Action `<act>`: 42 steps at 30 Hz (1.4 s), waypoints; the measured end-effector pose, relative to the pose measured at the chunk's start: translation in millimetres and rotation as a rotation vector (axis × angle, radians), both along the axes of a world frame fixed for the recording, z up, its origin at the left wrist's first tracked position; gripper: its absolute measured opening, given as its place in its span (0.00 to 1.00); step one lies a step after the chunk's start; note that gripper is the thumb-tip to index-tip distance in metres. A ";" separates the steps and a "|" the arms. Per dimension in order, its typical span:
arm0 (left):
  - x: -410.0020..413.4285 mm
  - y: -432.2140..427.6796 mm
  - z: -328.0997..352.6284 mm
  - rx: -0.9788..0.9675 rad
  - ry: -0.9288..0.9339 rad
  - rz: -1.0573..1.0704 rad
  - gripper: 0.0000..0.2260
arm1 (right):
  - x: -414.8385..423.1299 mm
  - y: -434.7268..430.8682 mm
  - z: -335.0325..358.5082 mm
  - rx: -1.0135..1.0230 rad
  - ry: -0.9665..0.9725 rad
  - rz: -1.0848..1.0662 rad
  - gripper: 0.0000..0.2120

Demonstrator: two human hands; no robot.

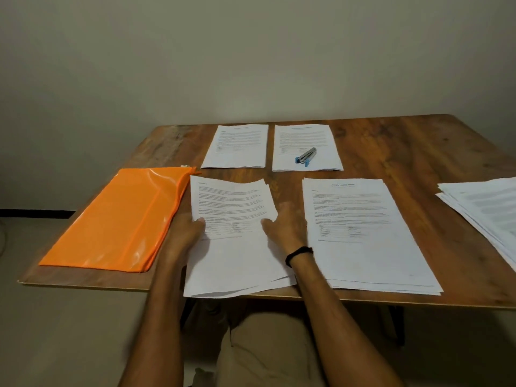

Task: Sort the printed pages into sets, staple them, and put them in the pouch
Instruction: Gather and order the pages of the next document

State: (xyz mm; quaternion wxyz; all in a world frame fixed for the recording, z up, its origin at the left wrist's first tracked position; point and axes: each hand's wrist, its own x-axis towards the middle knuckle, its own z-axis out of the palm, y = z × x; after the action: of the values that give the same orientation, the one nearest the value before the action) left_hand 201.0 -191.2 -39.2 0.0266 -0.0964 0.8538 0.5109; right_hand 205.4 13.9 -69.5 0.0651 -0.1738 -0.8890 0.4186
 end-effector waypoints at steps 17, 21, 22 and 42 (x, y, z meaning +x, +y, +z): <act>-22.6 36.2 0.8 -0.167 -0.185 -0.043 0.12 | 23.5 179.9 24.3 0.347 -0.342 -0.467 0.40; -24.1 35.6 -0.8 -0.127 -0.234 -0.021 0.10 | 15.5 177.3 28.2 0.287 -0.346 -0.413 0.36; -23.3 36.2 -0.8 -0.125 -0.244 -0.020 0.09 | 13.9 177.0 28.0 0.273 -0.326 -0.392 0.34; -18.8 46.1 -1.4 0.018 -0.209 -0.075 0.07 | 42.7 186.1 127.9 -1.266 0.083 0.253 0.17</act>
State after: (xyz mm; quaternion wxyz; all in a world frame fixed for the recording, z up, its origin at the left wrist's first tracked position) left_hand 182.2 -145.1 -40.6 0.1353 -0.1169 0.8447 0.5045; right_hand 248.1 200.0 58.4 -0.0654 -0.0560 -0.4805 0.8727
